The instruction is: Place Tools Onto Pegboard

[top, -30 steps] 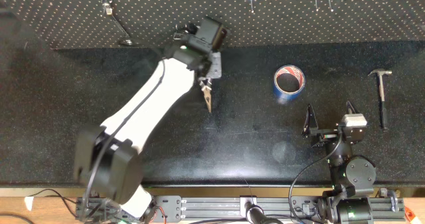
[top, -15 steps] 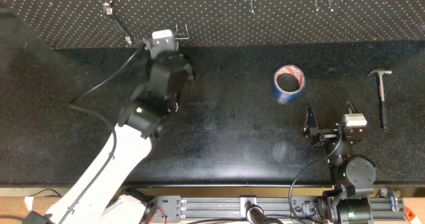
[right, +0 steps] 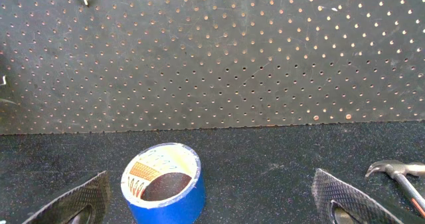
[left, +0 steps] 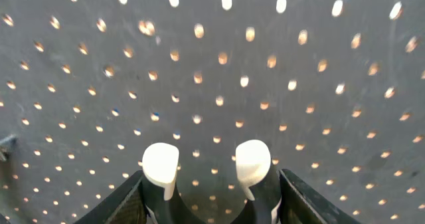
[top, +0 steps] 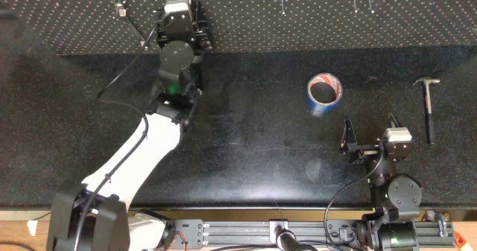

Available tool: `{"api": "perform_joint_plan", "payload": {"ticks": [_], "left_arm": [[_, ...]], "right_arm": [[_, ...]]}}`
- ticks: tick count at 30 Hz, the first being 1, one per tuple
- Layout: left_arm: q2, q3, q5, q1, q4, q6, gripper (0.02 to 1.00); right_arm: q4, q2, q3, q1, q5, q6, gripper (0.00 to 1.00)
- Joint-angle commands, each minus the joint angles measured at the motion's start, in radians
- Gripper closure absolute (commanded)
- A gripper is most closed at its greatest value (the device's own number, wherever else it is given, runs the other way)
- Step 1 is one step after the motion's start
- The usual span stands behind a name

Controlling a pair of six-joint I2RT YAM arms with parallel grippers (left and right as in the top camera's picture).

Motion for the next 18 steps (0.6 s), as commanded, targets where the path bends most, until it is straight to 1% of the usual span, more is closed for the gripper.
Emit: {"api": "perform_joint_plan", "payload": {"ticks": [1,5,8,9,11,12,13,14,15,16,17,18], "left_arm": [[0.069,0.015,0.034,0.005,0.015,0.017,0.991],[0.111,0.015,0.041,0.005,-0.037,0.016,0.991],[0.121,0.015,0.041,0.005,-0.038,0.017,0.989],[0.121,0.015,0.041,0.005,-0.052,0.017,0.945],[0.121,0.015,0.041,0.009,-0.085,0.016,0.888],[0.121,0.015,0.040,0.010,-0.093,0.017,0.772],[0.122,0.015,0.040,0.011,-0.093,0.016,0.608],[0.122,0.015,0.041,0.011,-0.093,0.016,0.511],[0.123,0.015,0.040,0.011,-0.093,0.017,0.327],[0.123,0.015,0.040,0.011,-0.093,0.017,0.270],[0.123,0.015,0.041,0.016,-0.093,0.016,0.154],[0.123,0.015,0.041,0.016,-0.093,0.016,0.095]], "right_arm": [[-0.005,-0.007,-0.004,0.006,0.005,0.011,0.012],[-0.005,-0.007,-0.004,0.006,0.006,0.011,0.012],[-0.005,-0.007,-0.004,0.006,0.005,0.011,0.012],[-0.005,-0.007,-0.004,0.006,0.006,0.011,0.012],[-0.005,-0.007,-0.004,0.006,0.006,0.011,0.012],[-0.005,-0.007,-0.004,0.006,0.006,0.011,0.012],[-0.005,-0.007,-0.004,0.006,0.006,0.011,0.012],[-0.005,-0.007,-0.004,0.006,0.005,0.011,0.012],[-0.005,-0.007,-0.004,0.006,0.006,0.011,0.012],[-0.005,-0.007,-0.004,0.006,0.005,0.011,0.012],[-0.005,-0.007,-0.004,0.006,0.005,0.011,0.012],[-0.005,-0.007,-0.004,0.006,0.005,0.011,0.012]]}}
